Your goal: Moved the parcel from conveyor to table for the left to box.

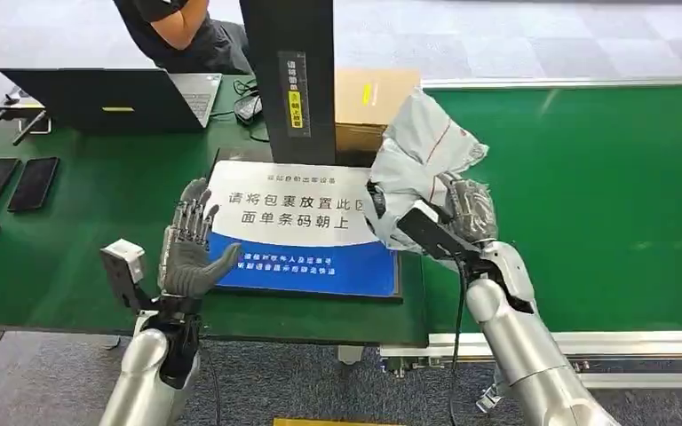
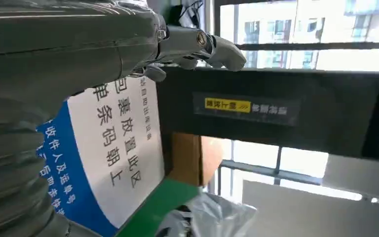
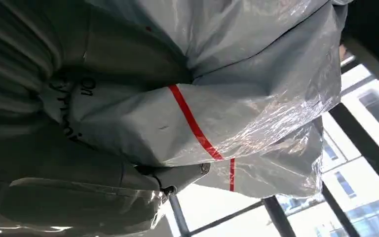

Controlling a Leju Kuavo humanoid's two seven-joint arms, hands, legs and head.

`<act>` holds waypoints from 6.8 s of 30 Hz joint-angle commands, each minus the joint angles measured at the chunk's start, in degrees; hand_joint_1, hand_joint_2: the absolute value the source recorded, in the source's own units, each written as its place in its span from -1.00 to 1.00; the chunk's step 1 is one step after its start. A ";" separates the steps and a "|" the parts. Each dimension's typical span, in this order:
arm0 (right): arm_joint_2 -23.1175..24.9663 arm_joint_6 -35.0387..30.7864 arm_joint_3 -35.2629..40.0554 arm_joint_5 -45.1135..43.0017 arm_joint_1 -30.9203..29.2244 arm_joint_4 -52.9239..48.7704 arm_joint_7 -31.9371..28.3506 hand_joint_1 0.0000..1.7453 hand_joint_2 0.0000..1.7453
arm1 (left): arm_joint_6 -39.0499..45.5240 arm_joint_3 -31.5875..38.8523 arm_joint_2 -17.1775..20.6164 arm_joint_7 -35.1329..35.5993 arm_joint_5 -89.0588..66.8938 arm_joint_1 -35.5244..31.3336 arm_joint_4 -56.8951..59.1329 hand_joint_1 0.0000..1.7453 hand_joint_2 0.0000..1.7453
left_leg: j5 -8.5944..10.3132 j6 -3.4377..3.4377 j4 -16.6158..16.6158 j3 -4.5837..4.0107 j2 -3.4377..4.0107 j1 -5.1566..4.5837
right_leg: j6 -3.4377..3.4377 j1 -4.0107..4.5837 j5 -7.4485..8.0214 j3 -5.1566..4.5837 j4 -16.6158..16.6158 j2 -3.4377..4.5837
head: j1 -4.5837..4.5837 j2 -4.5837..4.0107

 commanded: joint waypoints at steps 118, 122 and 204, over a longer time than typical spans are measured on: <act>-0.71 7.18 -15.71 -38.11 16.20 -28.01 -10.41 -1.00 1.00 | -0.52 -1.69 2.39 0.22 1.18 1.35 2.15 -1.00 1.00 | 0.08 -0.03 -0.13 0.18 -0.29 0.01 | -0.07 0.00 0.01 0.22 -0.23 -0.15 | 0.00 0.00; 0.56 8.67 -19.55 -39.69 18.87 -28.39 -10.87 -1.00 1.00 | -0.76 -1.27 2.05 0.22 0.98 2.29 1.82 -1.00 1.00 | 0.05 -0.01 -0.07 0.09 -0.14 0.00 | -0.05 0.00 0.02 0.10 -0.16 -0.04 | -0.02 0.00; 11.73 33.79 -38.76 -38.53 29.27 -28.51 1.12 -1.00 1.00 | -3.49 -6.43 -0.58 4.80 -12.01 0.04 6.63 -1.00 1.00 | 0.05 -0.02 -0.10 0.16 0.00 -0.03 | -0.07 -0.04 0.05 0.08 -0.12 0.12 | 0.02 0.00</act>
